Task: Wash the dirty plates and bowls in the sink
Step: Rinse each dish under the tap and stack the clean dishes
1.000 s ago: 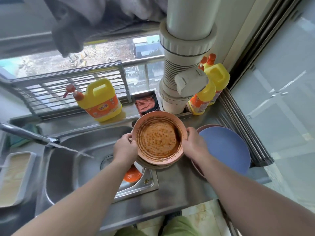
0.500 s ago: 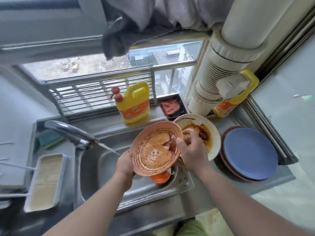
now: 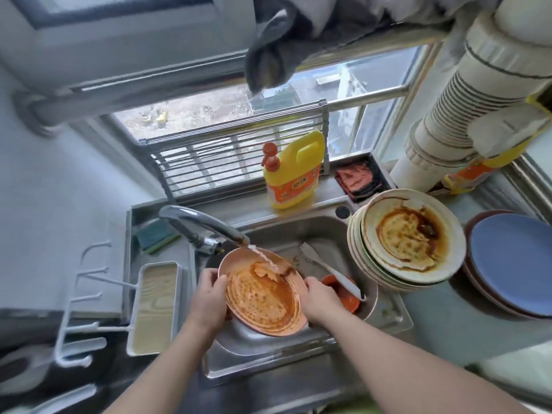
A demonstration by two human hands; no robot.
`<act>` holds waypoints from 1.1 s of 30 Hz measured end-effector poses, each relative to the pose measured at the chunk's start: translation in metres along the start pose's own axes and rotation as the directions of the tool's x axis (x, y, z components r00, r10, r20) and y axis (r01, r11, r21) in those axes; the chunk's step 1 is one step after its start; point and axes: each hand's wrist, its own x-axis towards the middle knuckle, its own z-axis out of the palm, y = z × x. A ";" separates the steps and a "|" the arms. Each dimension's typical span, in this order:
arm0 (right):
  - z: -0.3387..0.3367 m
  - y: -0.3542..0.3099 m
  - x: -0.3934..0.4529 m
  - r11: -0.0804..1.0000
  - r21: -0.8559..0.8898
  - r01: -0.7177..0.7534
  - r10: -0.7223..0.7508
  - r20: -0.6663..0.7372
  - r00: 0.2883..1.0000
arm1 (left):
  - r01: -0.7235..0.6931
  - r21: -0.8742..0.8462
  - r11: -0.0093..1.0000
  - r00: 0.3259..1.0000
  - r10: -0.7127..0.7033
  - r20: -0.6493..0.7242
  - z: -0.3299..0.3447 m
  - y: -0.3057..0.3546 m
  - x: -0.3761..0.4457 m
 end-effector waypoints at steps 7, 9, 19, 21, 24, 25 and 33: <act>0.008 -0.028 0.015 0.990 0.144 0.011 -0.006 -0.036 0.999 | -0.058 0.087 0.995 0.996 0.064 -0.069 -0.021 -0.014 -0.002; 0.001 -0.031 0.015 0.992 0.114 0.053 -0.041 -0.104 0.994 | -0.021 0.071 0.997 0.996 0.027 -0.086 -0.018 -0.022 0.002; -0.051 -0.031 -0.004 0.937 -0.311 0.160 -0.266 -0.340 0.902 | 0.312 -0.319 0.895 0.942 -0.335 -0.017 0.037 -0.029 0.012; -0.062 -0.030 -0.008 0.912 -0.390 0.127 -0.281 -0.368 0.886 | 0.323 -0.267 0.908 0.938 -0.345 -0.037 0.047 -0.027 0.013; -0.077 -0.029 -0.015 0.894 -0.434 0.108 -0.296 -0.392 0.871 | 0.300 -0.229 0.926 0.946 -0.319 -0.053 0.061 -0.021 0.010; -0.081 -0.028 -0.017 0.890 -0.443 0.109 -0.305 -0.399 0.865 | 0.287 -0.235 0.929 0.952 -0.304 -0.040 0.064 -0.017 0.008; -0.100 -0.015 -0.027 0.924 -0.378 0.053 -0.226 -0.431 0.874 | 0.281 -0.236 0.930 0.960 -0.272 0.069 0.075 -0.011 0.017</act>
